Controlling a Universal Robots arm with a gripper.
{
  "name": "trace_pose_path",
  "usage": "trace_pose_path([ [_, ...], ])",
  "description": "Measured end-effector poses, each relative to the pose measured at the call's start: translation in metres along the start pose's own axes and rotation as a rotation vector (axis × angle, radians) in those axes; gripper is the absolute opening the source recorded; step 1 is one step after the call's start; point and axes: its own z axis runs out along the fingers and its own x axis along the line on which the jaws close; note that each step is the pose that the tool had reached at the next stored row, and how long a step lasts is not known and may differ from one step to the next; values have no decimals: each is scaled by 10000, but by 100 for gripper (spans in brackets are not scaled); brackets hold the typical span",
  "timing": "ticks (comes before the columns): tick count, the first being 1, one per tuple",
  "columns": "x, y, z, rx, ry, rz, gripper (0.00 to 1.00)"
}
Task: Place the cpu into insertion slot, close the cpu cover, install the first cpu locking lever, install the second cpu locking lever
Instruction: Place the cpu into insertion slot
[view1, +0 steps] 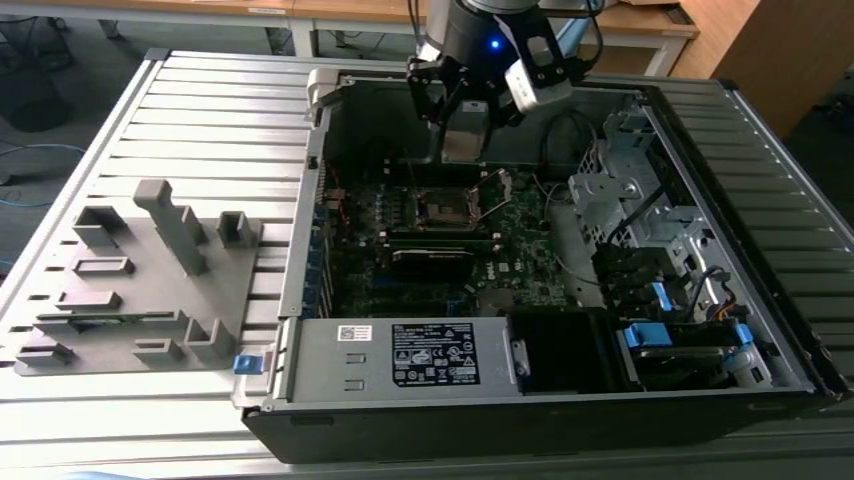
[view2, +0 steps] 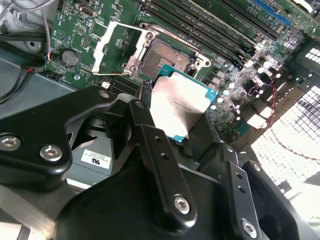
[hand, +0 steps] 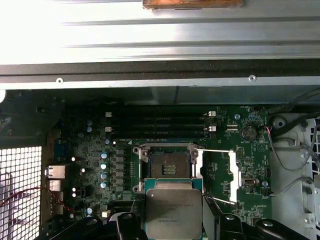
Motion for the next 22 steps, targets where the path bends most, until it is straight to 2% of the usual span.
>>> trace_pose_path([
  [12,-1,-13,136,6,1,0,54],
  [19,-2,-22,243,127,-2,2,54],
  [22,-2,-23,255,197,-2,3,54],
])
